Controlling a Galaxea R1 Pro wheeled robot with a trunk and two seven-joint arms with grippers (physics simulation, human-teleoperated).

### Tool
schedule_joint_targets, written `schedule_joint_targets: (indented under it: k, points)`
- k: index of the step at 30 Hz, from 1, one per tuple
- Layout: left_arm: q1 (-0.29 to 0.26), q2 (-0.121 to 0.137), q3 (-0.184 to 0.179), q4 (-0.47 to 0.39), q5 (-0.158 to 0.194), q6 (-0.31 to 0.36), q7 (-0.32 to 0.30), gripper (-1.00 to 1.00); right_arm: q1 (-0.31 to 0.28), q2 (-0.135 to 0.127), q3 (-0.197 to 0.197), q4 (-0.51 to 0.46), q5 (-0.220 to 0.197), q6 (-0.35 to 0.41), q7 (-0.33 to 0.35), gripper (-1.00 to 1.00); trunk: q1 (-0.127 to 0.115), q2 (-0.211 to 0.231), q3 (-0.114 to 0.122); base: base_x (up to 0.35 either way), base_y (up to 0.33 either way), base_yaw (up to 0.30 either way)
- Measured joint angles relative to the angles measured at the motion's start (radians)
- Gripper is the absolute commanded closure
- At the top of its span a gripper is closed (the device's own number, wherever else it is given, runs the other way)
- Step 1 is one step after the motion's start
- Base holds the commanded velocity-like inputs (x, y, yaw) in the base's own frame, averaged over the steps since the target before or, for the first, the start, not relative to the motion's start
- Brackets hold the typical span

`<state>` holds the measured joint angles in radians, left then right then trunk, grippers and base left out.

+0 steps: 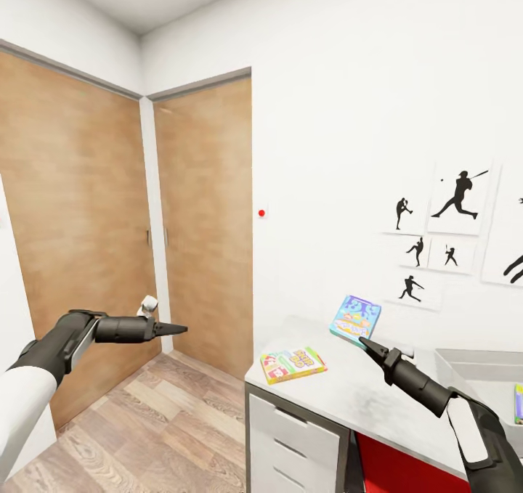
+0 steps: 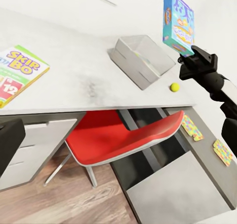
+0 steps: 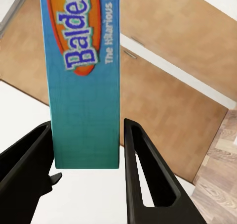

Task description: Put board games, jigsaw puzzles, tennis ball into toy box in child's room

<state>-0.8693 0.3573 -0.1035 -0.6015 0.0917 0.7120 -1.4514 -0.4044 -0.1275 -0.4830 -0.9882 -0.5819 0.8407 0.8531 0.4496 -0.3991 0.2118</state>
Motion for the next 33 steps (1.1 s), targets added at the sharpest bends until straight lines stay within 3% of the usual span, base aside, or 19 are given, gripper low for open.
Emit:
schedule_joint_targets:
  k: [19, 33]
  points:
    - [0.000, 0.000, 0.000, 0.000, 0.000, 0.000, 0.000, -1.00, 0.000, 0.001, 0.000, 0.001, 0.000, -0.002, 0.030, 1.00, 0.000, 0.000, -0.030, 0.000, 0.000, -0.045]
    - [0.000, 0.001, 0.000, 0.000, 0.000, 0.000, -0.001, -1.00, 0.000, 0.001, -0.001, 0.001, 0.000, -0.002, 0.032, 1.00, 0.000, 0.000, -0.036, 0.000, 0.000, -0.056]
